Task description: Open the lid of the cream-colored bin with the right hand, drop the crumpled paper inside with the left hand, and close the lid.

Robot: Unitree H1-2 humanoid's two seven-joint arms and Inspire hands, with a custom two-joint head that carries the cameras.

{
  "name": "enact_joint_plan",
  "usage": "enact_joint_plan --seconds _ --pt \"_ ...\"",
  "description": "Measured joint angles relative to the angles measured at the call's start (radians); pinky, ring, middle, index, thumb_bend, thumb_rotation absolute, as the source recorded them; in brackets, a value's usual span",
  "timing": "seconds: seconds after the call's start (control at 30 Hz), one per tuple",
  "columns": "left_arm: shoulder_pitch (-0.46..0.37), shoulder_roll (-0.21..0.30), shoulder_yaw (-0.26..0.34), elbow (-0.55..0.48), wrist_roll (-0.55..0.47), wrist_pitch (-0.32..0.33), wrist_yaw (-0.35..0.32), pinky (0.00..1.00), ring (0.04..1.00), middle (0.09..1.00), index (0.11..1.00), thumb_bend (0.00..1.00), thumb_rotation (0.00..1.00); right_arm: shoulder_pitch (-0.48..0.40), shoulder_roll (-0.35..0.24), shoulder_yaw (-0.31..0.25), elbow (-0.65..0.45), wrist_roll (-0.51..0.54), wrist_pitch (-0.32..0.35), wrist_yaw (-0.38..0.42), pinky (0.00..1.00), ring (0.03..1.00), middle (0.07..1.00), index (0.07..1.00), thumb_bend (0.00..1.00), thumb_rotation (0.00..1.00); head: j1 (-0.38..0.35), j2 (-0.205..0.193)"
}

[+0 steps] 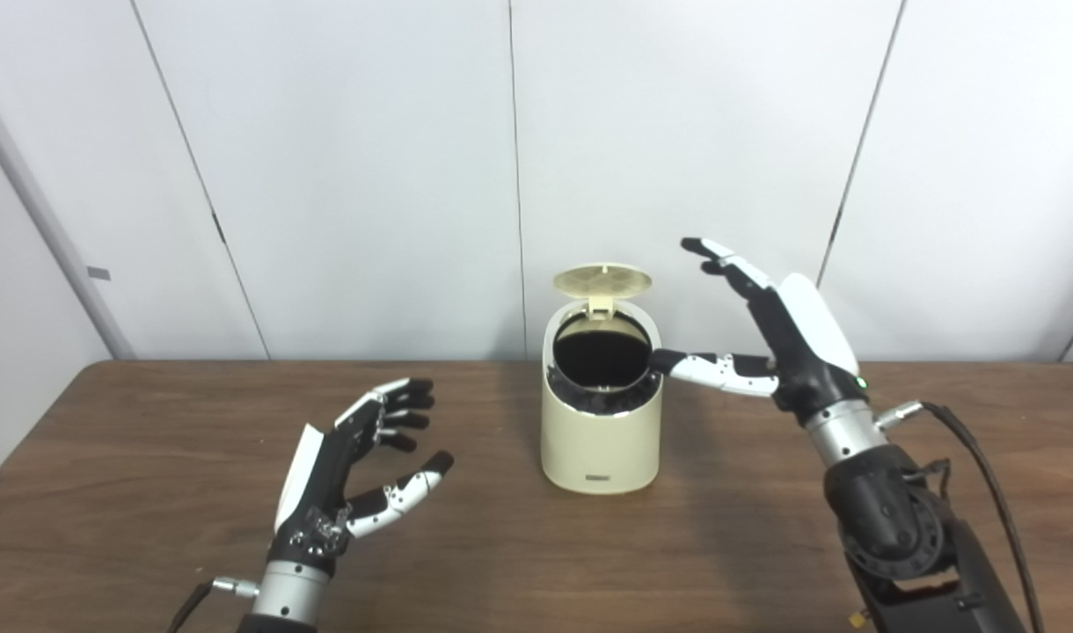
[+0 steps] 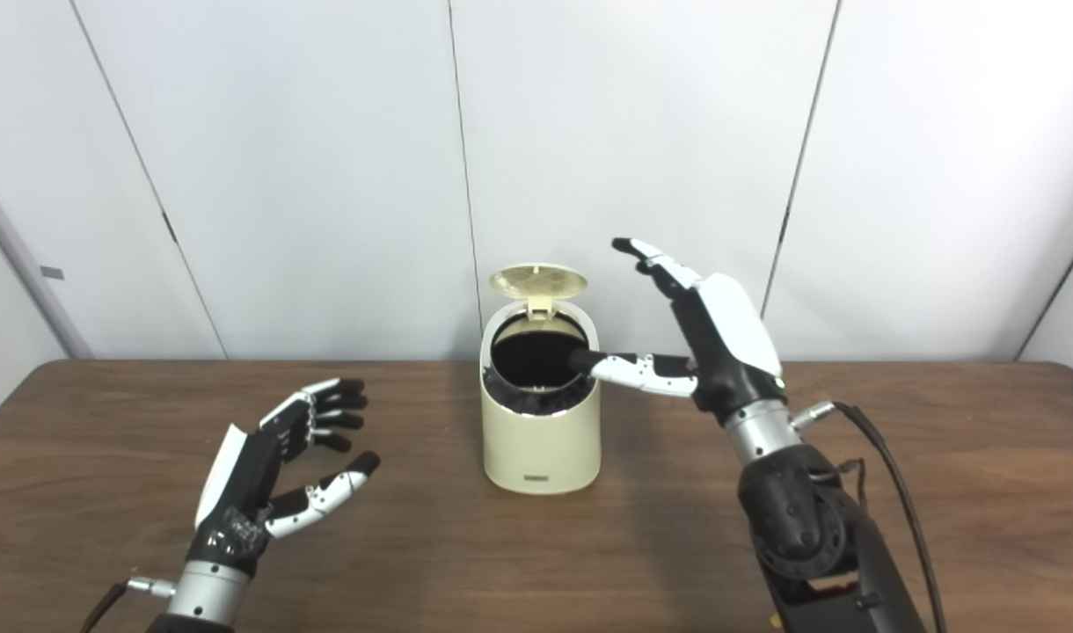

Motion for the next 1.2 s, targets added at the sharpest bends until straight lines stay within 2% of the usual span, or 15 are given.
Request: enact_joint_plan --seconds 0.17,0.3,0.5,0.6,0.73,0.97,1.2 --pt "0.021 -0.01 -0.005 0.033 0.02 -0.002 0.003 0.59 0.683 0.739 0.769 0.53 0.08 -0.013 0.001 0.003 0.04 0.001 0.001 0.006 0.71 0.874 0.917 0.907 0.76 0.66 0.003 -0.003" --pt "0.025 -0.013 -0.012 0.054 0.027 -0.014 0.003 0.6 0.681 0.743 0.772 0.53 0.04 -0.035 -0.009 0.025 0.053 -0.016 0.0 0.03 0.74 0.891 0.914 0.904 0.74 0.67 0.005 -0.002" --pt "0.025 -0.017 -0.019 0.059 0.032 -0.033 0.004 0.59 0.67 0.738 0.767 0.53 0.07 -0.099 -0.035 0.047 0.058 -0.051 0.001 0.069 0.72 0.875 0.89 0.883 0.74 0.66 0.011 -0.005" --pt "0.025 -0.021 -0.02 0.059 0.032 -0.033 0.004 0.58 0.667 0.74 0.767 0.53 0.07 -0.117 -0.039 0.055 0.058 -0.067 0.018 0.093 0.76 0.902 0.899 0.891 0.74 0.68 0.011 -0.005" --pt "0.024 -0.026 -0.023 0.059 0.032 -0.032 0.004 0.58 0.667 0.739 0.768 0.53 0.06 -0.118 -0.039 0.071 0.058 -0.094 0.04 0.13 0.87 0.94 0.903 0.903 0.74 0.7 0.017 -0.003" --pt "0.025 -0.032 -0.029 0.059 0.032 -0.031 0.003 0.56 0.665 0.736 0.769 0.54 0.07 -0.131 -0.057 0.091 0.058 -0.125 0.047 0.163 0.93 0.964 0.901 0.9 0.73 0.71 0.021 0.0" --pt "0.025 -0.034 -0.035 0.059 0.036 -0.031 0.003 0.55 0.652 0.73 0.771 0.54 0.05 -0.166 -0.106 0.136 0.057 -0.163 0.015 0.192 0.98 1.0 0.88 0.873 0.78 0.78 0.026 0.003"
